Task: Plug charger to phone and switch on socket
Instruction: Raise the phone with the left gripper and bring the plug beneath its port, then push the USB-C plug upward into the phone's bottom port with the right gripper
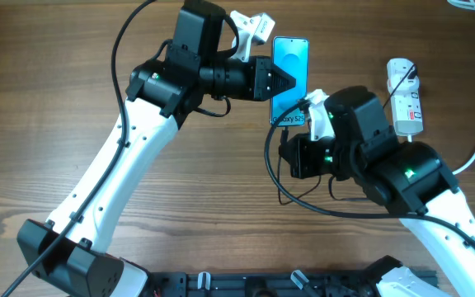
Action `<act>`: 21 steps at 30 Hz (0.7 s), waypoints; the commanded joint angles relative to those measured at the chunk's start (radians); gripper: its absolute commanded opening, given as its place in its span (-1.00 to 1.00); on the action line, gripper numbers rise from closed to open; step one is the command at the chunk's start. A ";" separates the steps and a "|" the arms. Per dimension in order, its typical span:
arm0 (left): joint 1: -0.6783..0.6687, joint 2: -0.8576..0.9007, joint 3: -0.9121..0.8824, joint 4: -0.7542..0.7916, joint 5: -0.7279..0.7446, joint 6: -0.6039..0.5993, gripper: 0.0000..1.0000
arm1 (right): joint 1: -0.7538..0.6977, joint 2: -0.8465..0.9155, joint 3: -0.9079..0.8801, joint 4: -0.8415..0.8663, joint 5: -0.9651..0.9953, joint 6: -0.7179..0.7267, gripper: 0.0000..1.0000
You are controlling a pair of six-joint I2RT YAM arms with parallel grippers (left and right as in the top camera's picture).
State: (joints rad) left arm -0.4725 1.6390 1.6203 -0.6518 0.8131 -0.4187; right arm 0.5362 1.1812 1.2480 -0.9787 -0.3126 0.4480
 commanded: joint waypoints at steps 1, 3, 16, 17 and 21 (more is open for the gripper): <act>-0.003 -0.008 0.010 0.004 0.030 0.050 -0.92 | 0.004 0.003 0.014 0.009 -0.002 0.008 -0.91; -0.003 -0.008 0.010 0.005 0.026 0.049 -0.92 | 0.004 0.003 0.014 0.006 -0.002 0.008 -0.91; -0.003 -0.008 0.010 0.004 0.003 0.055 -0.92 | 0.004 0.003 0.014 0.015 -0.024 -0.004 -0.91; -0.003 -0.008 0.010 0.003 0.004 0.061 -0.92 | 0.004 0.003 0.014 0.016 -0.024 -0.005 -0.92; -0.003 -0.008 0.010 -0.016 -0.021 0.079 -0.92 | 0.004 0.003 0.014 0.013 -0.024 -0.029 -0.91</act>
State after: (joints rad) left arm -0.4725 1.6390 1.6203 -0.6586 0.8066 -0.3782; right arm 0.5362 1.1816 1.2480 -0.9684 -0.3172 0.4431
